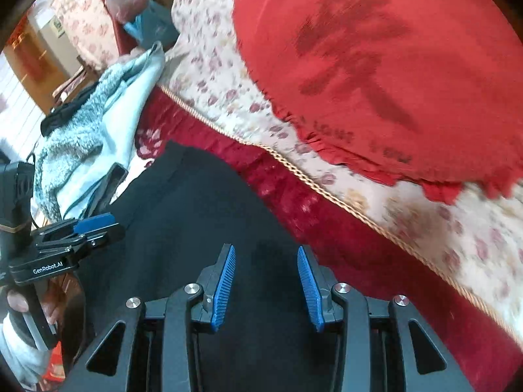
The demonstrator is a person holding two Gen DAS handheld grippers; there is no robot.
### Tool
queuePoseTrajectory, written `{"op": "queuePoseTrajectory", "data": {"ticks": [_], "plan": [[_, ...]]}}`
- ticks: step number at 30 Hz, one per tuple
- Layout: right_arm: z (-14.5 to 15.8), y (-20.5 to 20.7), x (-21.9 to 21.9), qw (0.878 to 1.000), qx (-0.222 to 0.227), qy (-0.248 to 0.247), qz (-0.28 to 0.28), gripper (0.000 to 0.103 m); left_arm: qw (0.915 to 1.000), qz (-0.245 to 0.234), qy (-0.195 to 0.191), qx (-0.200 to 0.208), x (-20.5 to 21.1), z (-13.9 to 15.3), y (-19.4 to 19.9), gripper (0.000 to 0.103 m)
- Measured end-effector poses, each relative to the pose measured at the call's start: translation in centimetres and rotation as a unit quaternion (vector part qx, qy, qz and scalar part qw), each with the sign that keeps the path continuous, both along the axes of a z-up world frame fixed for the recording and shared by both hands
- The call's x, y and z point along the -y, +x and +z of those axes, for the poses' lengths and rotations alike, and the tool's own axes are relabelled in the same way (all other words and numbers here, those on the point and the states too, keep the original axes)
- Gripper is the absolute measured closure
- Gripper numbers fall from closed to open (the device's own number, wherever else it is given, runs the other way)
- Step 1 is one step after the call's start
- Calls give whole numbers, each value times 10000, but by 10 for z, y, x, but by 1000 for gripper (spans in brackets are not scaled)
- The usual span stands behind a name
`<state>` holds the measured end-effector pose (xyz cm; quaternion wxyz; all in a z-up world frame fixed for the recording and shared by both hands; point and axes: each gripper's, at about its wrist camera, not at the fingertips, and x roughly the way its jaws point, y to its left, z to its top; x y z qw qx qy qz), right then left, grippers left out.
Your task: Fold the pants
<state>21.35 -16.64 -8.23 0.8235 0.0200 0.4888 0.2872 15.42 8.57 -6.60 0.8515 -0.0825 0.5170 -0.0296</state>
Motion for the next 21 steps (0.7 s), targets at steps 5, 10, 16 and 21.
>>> {"op": "queuePoseTrajectory", "data": {"ticks": [5, 10, 16, 21], "plan": [[-17, 19, -21, 9985, -51, -187, 516, 62, 9999, -39, 110, -66, 4, -11, 11, 52], [-19, 21, -32, 9972, 66, -221, 708, 76, 9997, 14, 231, -75, 5, -15, 20, 50], [17, -10, -35, 9962, 593, 80, 627, 94, 9998, 40, -195, 37, -10, -3, 8, 50], [65, -65, -50, 9891, 1125, 310, 895, 95, 9944, 275, -881, 521, -50, 25, -37, 50]]}}
